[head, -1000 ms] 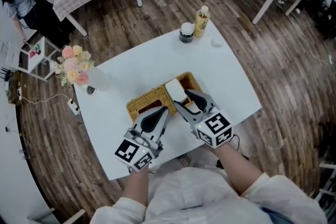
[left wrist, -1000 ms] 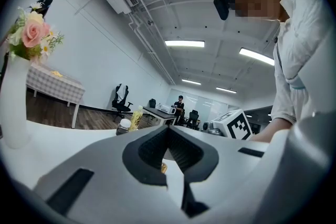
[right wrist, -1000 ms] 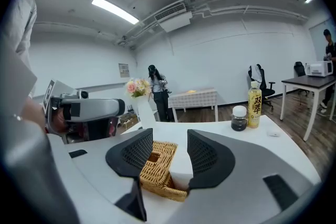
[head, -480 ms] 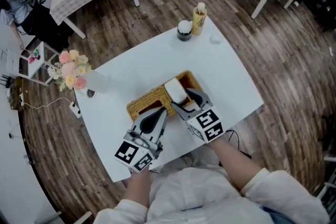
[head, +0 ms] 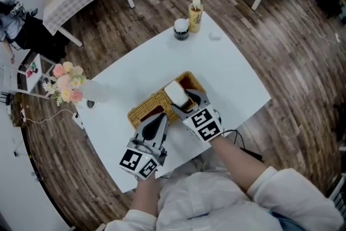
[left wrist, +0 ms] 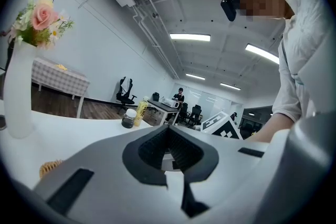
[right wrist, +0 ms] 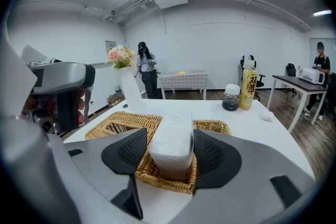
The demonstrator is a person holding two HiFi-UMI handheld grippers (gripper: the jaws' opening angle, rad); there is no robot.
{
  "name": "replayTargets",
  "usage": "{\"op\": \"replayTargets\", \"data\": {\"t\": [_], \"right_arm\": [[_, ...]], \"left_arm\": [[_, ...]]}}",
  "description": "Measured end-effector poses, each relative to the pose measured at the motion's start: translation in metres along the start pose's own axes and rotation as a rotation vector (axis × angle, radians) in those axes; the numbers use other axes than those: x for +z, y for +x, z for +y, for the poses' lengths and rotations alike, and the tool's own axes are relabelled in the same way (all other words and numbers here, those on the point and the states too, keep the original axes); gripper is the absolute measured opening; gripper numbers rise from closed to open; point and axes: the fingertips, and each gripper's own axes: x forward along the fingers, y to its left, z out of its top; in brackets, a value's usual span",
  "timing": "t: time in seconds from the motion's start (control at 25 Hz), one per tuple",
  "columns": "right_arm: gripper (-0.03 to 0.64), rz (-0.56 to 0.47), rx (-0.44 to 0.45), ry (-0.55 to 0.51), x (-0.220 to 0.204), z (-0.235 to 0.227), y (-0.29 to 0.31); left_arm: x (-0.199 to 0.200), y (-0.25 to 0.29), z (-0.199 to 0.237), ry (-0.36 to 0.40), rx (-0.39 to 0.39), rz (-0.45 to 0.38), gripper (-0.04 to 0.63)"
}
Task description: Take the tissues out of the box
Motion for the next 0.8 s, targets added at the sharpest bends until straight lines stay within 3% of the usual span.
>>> {"op": "replayTargets", "data": {"t": [0.8], "right_arm": [[0.276,0.081,-0.040,-0.060,-0.006,-0.001,0.009]], "left_arm": [[-0.004,0.001,0.005,-0.008,-0.002,0.031,0.002]]}}
